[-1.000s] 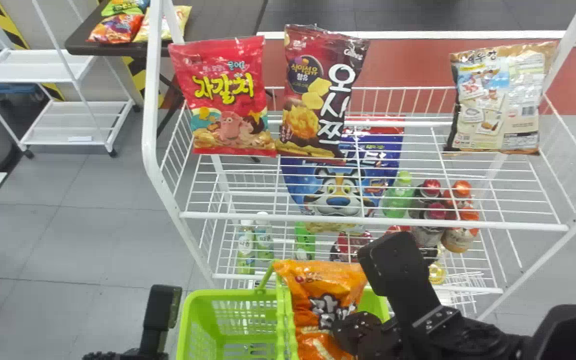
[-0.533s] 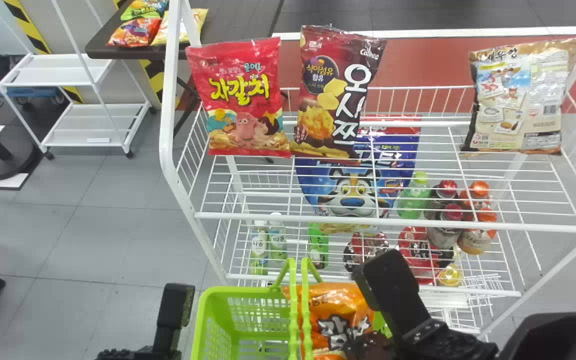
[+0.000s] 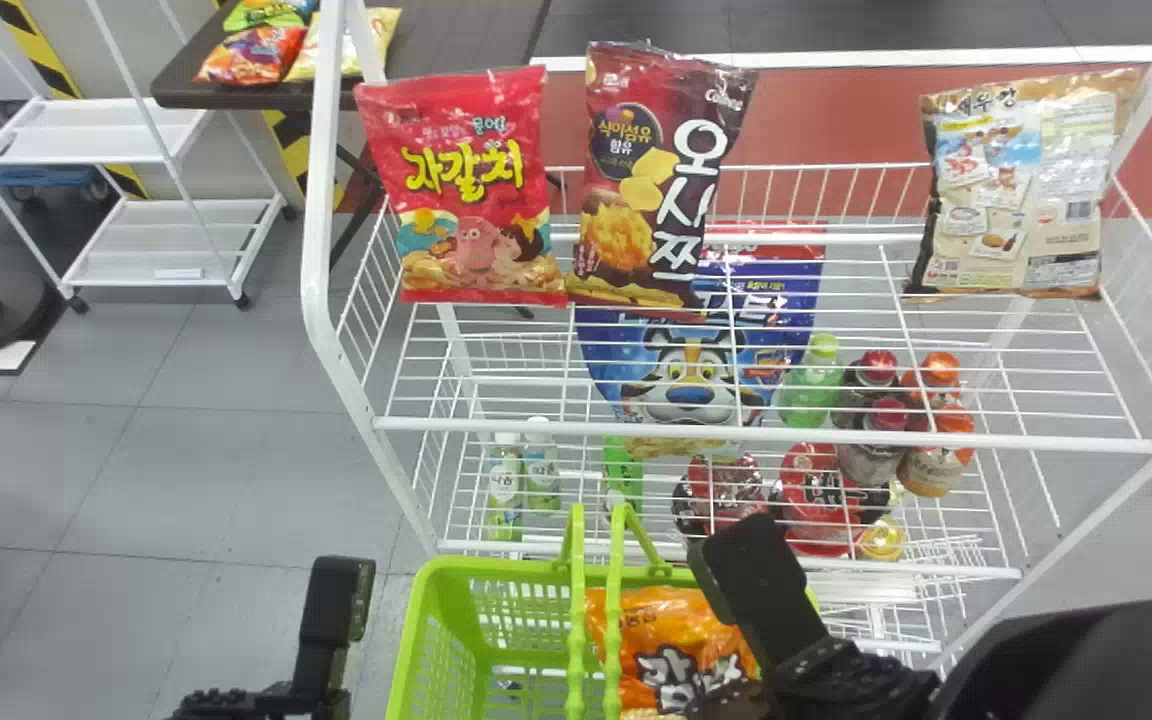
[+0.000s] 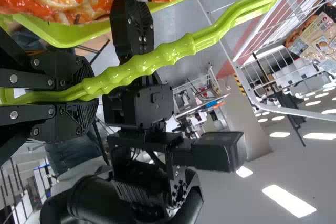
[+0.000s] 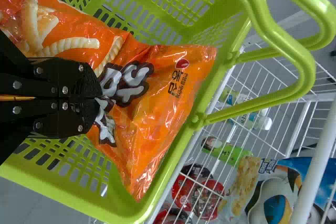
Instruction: Hold basket handle with left hand then pick Gamjakkang with right hand and place into basket
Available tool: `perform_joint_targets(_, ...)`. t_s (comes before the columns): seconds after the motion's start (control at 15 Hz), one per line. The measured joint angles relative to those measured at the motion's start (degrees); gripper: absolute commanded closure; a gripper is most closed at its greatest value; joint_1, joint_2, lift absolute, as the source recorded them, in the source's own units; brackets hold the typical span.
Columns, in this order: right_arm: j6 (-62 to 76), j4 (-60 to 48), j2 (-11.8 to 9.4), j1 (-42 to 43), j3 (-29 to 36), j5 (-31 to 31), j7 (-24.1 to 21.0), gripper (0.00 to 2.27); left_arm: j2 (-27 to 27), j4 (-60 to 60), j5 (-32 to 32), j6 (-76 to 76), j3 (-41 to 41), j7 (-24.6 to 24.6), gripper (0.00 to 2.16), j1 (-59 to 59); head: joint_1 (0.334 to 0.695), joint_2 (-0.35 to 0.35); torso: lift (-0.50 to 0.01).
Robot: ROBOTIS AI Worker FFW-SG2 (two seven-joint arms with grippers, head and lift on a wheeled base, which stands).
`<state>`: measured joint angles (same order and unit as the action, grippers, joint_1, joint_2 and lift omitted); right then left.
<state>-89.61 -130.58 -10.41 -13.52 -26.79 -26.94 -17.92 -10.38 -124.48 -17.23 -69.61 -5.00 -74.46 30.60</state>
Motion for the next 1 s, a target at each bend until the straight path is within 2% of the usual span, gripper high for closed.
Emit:
perform_joint_targets(0.07, 0.0, 0.2, 0.1, 0.1, 0.0, -0.1, 0.0, 0.0, 0.0, 0.0, 0.0, 0.0, 0.0, 0.0, 2.15, 0.0, 0.695, 0.091, -0.02)
perform_joint_targets(0.4, 0.0, -5.4, 0.1, -1.8, 2.6, 0.6, -0.6, 0.05, -0.1, 0.0, 0.0, 0.0, -0.2, 0.0, 2.15, -0.1, 0.695, 0.075, -0.02)
perform_joint_targets(0.73, 0.0, -14.9, -0.8, -5.2, 9.5, 1.0, -0.2, 0.05, 0.0, 0.2, 0.0, 0.0, 0.1, 0.0, 2.15, -0.4, 0.695, -0.048, -0.02)
perform_joint_targets(1.0, 1.7, -19.3, -5.2, -11.7, 10.2, 11.6, 1.0, 0.05, 0.0, 0.5, 0.0, 0.3, 0.1, 0.0, 2.15, -0.5, 0.695, -0.188, -0.02)
